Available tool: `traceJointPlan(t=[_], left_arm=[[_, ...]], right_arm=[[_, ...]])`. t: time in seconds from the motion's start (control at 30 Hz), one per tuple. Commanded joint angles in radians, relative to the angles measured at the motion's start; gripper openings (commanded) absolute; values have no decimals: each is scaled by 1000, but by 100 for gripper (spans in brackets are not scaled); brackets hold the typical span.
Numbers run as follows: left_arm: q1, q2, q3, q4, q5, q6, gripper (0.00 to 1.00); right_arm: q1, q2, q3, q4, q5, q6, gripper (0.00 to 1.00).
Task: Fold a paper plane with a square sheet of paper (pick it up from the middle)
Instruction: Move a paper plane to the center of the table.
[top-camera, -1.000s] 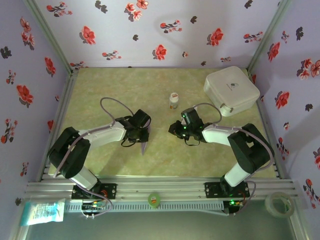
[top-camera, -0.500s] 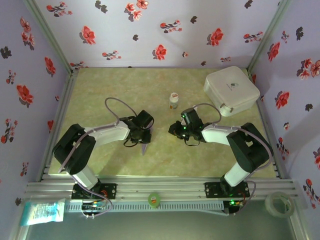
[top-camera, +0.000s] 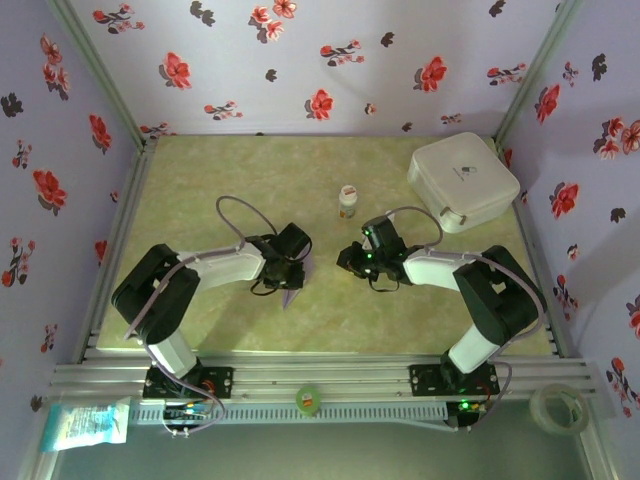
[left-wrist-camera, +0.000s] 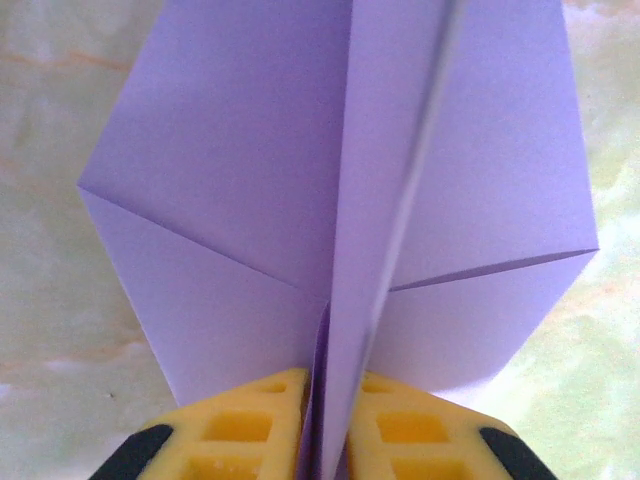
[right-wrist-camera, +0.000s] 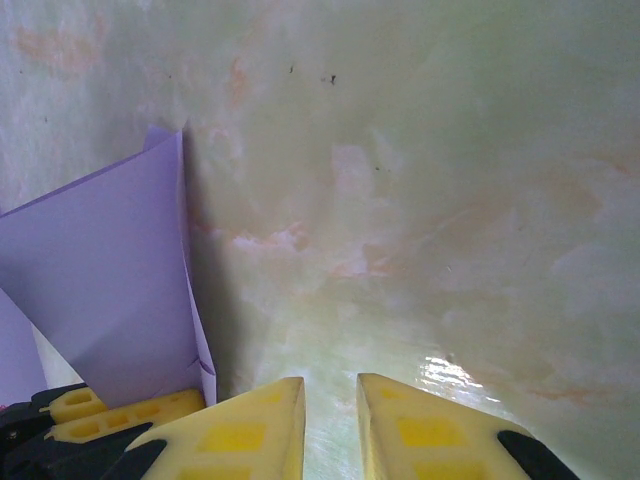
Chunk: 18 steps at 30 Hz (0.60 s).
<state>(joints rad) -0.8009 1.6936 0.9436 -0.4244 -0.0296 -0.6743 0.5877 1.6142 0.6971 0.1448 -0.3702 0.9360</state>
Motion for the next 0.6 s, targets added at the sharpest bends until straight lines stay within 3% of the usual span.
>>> traceJointPlan(t=[0.0, 0.33, 0.57], left_arm=[[-11, 14, 20, -19, -33, -16, 15], [-17, 28, 4, -4, -80, -91, 15], [-29, 71, 17, -11, -126, -197, 28]], right_arm=[[9, 4, 16, 6, -2, -5, 21], [9, 3, 18, 12, -4, -2, 21], [9, -20, 32, 9, -18, -37, 21]])
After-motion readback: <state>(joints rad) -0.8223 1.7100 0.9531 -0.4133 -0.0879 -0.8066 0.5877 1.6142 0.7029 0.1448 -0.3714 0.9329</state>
